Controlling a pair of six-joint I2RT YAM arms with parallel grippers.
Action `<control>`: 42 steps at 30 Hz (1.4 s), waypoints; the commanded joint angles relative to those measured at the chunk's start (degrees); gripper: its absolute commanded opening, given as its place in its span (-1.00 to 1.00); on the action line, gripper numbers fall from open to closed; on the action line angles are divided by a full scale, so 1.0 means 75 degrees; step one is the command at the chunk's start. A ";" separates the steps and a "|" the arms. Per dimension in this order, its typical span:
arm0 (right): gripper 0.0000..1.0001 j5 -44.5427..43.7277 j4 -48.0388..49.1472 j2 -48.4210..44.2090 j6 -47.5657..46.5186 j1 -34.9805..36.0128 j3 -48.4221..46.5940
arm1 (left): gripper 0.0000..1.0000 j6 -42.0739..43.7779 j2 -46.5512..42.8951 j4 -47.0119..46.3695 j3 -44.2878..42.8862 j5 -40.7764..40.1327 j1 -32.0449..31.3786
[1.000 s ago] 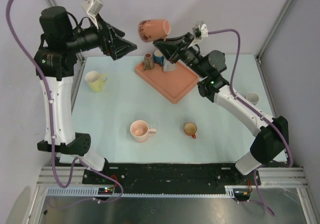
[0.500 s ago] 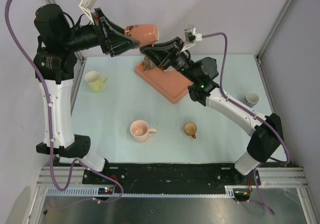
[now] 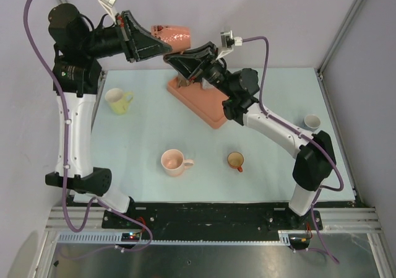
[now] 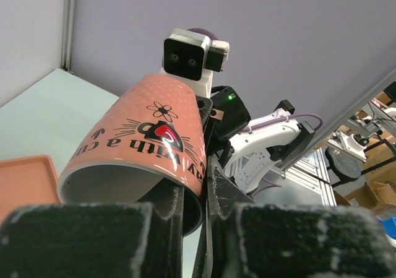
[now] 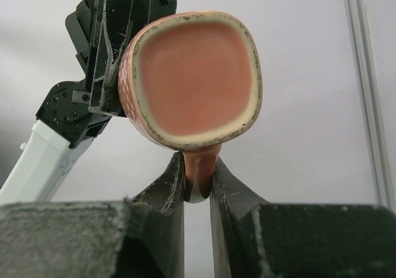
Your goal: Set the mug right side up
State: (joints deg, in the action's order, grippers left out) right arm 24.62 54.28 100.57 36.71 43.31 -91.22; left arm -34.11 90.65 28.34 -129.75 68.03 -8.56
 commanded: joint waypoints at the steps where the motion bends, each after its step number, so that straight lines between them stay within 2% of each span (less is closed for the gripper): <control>1: -1.00 0.0752 -0.0330 0.0482 -0.0349 0.0171 -0.0116 | -1.00 -0.0692 -0.0113 -0.0366 0.0293 -0.0288 -0.0127; 3: -0.51 0.0705 -0.0094 0.0499 0.0015 0.0048 0.0163 | -0.99 -0.0609 -0.0152 -0.0376 0.0545 -0.0576 0.0048; 6: 0.64 0.0315 -0.0128 0.0276 0.0106 -0.0151 0.0777 | -0.99 -0.0254 -0.0266 -0.0363 0.1122 -0.1397 0.0502; 7: 0.81 0.0045 -0.0249 0.0154 0.0038 -0.0197 0.1079 | -1.00 -0.0062 -0.0311 -0.0319 0.1354 -0.1653 0.0687; 8: 0.90 -0.0189 -0.0521 -0.0007 -0.0161 -0.0250 0.1300 | -1.00 0.0432 -0.0351 -0.0097 0.1487 -0.1999 0.0832; 9: 0.94 -0.0447 -0.0832 -0.0140 -0.0371 -0.0293 0.1534 | -1.00 0.0937 -0.0354 0.0277 0.1536 -0.2382 0.0945; 12: 0.98 -0.1175 -0.2586 -0.0550 -0.1408 -0.0351 0.1792 | -1.00 0.3551 -0.0387 0.2046 0.1845 -0.4398 0.1026; 16: 0.99 -0.1771 -0.4215 -0.0931 -0.2577 -0.0385 0.1992 | -0.99 0.6112 -0.0460 0.3416 0.3169 -0.6822 0.1049; 19: 0.99 -0.2102 -0.4868 -0.1100 -0.3144 -0.0388 0.2130 | -0.99 0.7376 -0.0620 0.3855 0.4659 -0.8243 0.1094; 22: 0.99 -0.2363 -0.5345 -0.1138 -0.3382 -0.0440 0.2152 | -1.00 0.7991 -0.0657 0.3904 0.6000 -0.9169 0.1402; 26: 0.99 -0.3302 -0.5816 -0.1160 -0.3296 -0.0513 0.2128 | -0.99 0.8344 -0.0453 0.3837 0.7240 -0.9326 0.2082; 32: 0.99 -0.4832 -0.6954 -0.0963 -0.3399 -0.0565 0.1727 | -0.99 0.8638 -0.0558 0.2925 0.8455 -0.9134 0.2706; 36: 0.99 -0.5283 -0.7187 -0.0827 -0.3630 -0.0542 0.1654 | -1.00 0.8865 -0.0420 0.2582 0.9004 -0.8638 0.2818; 42: 0.99 -0.5330 -0.7353 -0.0508 -0.3694 -0.0612 0.1499 | -1.00 0.8908 -0.0147 0.2240 0.9240 -0.7972 0.3209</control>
State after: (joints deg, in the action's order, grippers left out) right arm -12.29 0.71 94.74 10.31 39.13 -76.34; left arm 30.63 89.25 49.91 -60.38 4.32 13.39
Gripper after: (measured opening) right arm 0.993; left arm 0.133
